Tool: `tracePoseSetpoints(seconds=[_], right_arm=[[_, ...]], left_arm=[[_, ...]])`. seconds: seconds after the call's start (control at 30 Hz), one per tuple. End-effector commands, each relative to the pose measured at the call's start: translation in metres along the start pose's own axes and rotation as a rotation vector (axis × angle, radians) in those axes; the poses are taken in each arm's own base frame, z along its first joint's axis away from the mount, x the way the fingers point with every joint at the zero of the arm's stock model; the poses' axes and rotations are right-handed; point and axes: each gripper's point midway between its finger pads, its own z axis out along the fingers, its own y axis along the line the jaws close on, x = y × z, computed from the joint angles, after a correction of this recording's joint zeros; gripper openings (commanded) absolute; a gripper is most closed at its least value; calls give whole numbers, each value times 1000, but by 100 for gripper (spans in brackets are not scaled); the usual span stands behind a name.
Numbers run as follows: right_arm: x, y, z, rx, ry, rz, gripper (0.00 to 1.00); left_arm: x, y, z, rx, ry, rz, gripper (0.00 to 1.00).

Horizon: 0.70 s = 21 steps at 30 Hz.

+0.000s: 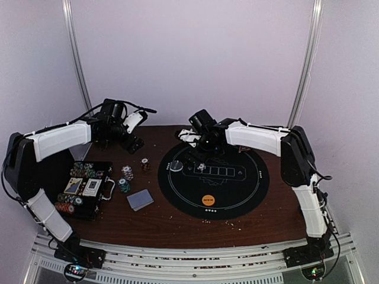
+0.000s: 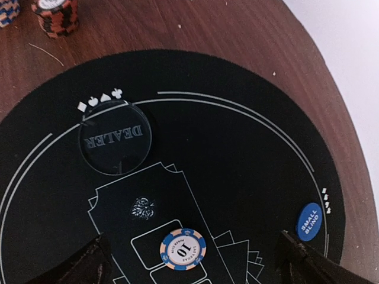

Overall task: Distribute texas hold em gaming equipment
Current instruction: Pick up the pile of poker chips from the poker table mat.

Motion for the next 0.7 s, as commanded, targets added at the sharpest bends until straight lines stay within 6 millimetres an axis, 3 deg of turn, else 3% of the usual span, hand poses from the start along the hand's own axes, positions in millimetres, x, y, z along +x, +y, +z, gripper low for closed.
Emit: tracePoseSetpoints(seconds=[0.0, 0.2, 0.4, 0.67], right_arm=[[15, 0, 21, -10, 73, 103, 95], [31, -3, 36, -15, 112, 153, 93], [45, -3, 37, -44, 155, 163, 87], [66, 10, 32, -93, 178, 152, 83]], left_arm=[[-7, 18, -22, -88, -94, 15, 98], [6, 12, -38, -96, -134, -1, 98], [-2, 14, -55, -104, -176, -11, 98], [2, 15, -52, -120, -173, -21, 98]])
